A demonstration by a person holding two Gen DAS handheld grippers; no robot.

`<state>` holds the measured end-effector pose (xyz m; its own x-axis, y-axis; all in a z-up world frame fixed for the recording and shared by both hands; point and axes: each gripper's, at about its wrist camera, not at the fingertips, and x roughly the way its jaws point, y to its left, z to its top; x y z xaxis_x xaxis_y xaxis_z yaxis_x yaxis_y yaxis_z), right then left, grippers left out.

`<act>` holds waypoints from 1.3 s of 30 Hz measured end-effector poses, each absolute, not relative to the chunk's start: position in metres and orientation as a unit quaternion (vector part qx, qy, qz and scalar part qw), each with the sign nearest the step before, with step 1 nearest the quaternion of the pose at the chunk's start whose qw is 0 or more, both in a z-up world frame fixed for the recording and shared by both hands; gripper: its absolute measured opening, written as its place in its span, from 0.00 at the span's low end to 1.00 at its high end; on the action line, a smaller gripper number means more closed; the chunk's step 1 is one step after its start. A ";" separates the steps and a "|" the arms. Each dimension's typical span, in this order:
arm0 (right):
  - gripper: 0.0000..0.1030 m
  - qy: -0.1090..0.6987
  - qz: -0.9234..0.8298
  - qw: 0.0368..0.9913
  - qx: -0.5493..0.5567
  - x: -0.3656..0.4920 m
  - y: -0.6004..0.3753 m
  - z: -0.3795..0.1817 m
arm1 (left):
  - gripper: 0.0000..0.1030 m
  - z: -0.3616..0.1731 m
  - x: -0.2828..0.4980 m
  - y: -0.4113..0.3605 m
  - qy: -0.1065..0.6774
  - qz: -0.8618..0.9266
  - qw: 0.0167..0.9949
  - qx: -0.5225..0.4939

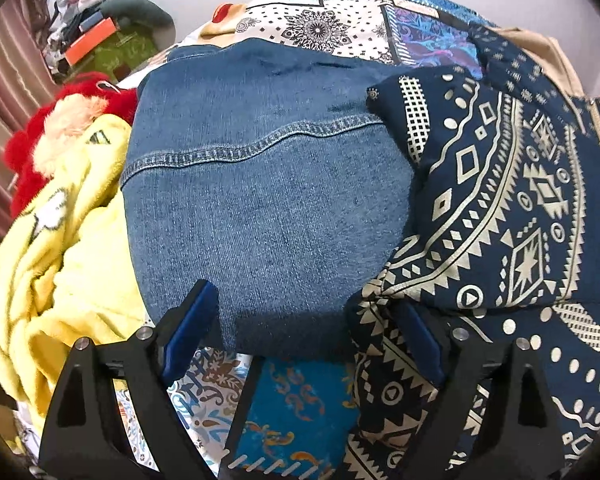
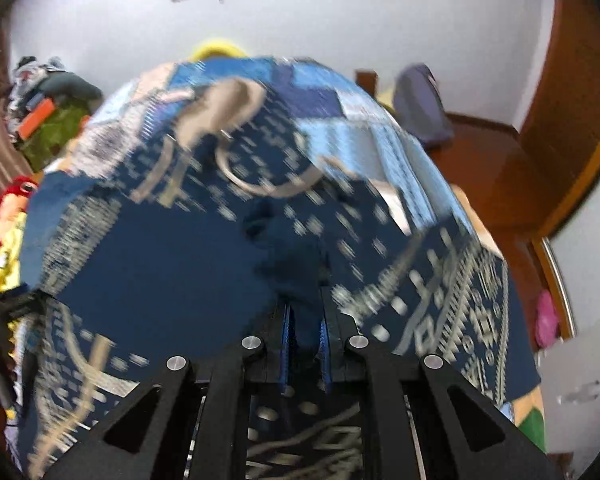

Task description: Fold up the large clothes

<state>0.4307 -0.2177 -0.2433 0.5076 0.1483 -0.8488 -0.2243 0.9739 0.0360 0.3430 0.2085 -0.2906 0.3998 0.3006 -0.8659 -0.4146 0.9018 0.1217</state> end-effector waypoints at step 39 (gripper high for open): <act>0.89 0.546 0.056 0.793 0.266 0.393 -0.419 -0.270 | 0.97 -0.215 0.408 0.063 0.466 -0.024 0.884 -0.025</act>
